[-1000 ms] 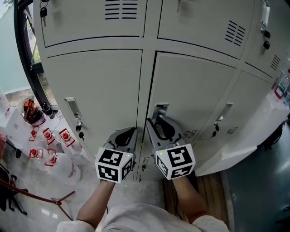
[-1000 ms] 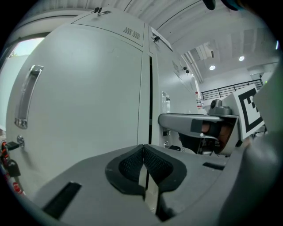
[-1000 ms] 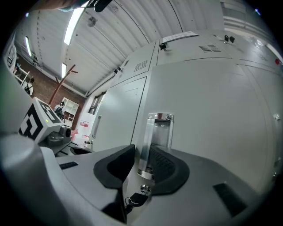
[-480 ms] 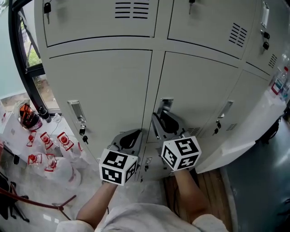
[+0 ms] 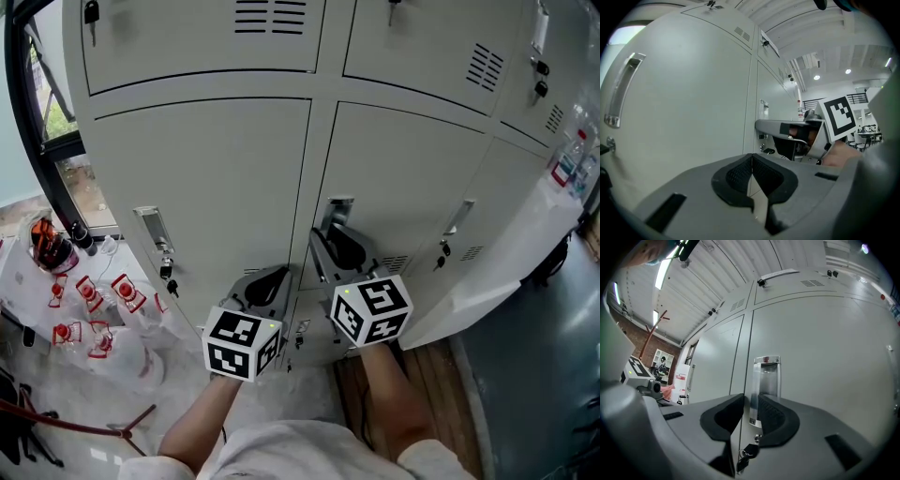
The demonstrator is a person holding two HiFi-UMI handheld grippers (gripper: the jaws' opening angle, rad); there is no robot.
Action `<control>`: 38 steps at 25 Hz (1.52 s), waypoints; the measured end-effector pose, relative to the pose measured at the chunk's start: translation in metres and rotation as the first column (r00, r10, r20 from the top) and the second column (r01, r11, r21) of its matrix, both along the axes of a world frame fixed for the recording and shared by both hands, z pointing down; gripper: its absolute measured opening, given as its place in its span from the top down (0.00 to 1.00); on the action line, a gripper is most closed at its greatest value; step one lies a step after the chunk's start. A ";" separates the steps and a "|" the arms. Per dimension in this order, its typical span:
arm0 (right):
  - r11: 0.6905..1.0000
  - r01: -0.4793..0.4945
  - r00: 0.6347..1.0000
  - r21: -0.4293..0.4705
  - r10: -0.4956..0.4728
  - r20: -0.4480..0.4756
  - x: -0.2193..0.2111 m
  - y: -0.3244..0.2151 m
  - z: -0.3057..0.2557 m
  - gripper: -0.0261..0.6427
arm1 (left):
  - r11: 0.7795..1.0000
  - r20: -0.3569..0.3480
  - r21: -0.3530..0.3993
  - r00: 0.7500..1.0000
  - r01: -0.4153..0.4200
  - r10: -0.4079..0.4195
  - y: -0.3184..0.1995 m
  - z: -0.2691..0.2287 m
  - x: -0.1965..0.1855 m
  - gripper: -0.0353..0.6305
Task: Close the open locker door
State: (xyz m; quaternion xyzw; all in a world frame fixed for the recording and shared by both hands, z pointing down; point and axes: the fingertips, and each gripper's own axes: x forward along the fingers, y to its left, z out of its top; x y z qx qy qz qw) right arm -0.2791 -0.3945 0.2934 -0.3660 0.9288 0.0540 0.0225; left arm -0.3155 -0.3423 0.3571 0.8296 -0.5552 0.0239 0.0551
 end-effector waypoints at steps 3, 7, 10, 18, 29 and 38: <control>1.000 0.006 1.000 -0.007 -0.006 0.004 0.000 0.002 0.001 0.83 | 1.000 -0.008 -0.010 1.000 0.007 -0.007 0.000 0.004 -0.002 0.94; 1.000 0.026 1.000 -0.010 -0.026 -0.005 0.002 0.006 0.001 0.83 | 1.000 -0.015 -0.017 1.000 0.010 -0.010 -0.001 0.003 -0.001 0.94; 0.999 0.041 0.999 -0.019 -0.042 -0.009 0.004 0.009 0.002 0.83 | 1.000 -0.020 -0.019 1.000 0.015 -0.015 -0.003 0.003 0.003 0.94; 0.995 0.088 0.995 -0.038 -0.090 -0.034 0.018 0.017 0.010 0.83 | 0.998 -0.037 -0.036 0.998 0.055 -0.056 -0.005 0.005 0.018 0.94; 0.991 0.123 0.991 -0.047 -0.126 -0.047 0.051 0.032 0.015 0.83 | 0.993 -0.010 -0.040 0.994 0.113 -0.113 0.004 -0.004 0.049 0.94; 0.991 0.120 0.991 -0.066 -0.124 -0.057 0.103 0.042 0.027 0.88 | 0.991 0.003 -0.041 0.992 0.129 -0.129 0.008 -0.005 0.095 0.94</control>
